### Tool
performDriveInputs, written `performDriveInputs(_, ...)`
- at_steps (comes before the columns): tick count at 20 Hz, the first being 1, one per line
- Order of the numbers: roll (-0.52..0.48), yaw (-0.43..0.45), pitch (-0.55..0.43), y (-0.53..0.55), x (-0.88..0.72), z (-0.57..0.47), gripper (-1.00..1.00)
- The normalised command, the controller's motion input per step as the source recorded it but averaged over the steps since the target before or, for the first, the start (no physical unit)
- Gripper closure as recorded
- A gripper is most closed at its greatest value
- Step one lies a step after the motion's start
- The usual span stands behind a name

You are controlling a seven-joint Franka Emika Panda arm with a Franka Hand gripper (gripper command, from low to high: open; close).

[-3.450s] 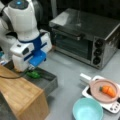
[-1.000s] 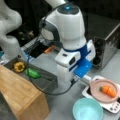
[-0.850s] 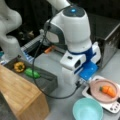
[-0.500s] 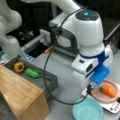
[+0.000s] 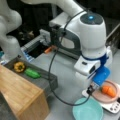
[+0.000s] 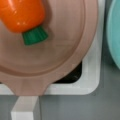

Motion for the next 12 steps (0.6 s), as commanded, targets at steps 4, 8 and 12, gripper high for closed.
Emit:
performDriveInputs(4,-0.097,0.126,0.147,0.20,0.24,-0.06,-1.00)
performDriveInputs(8,-0.131,0.111,0.081,0.13,0.31,0.00,-1.00)
performDriveInputs(12,-0.171,0.119,0.090,0.05,0.33,0.01,-1.00)
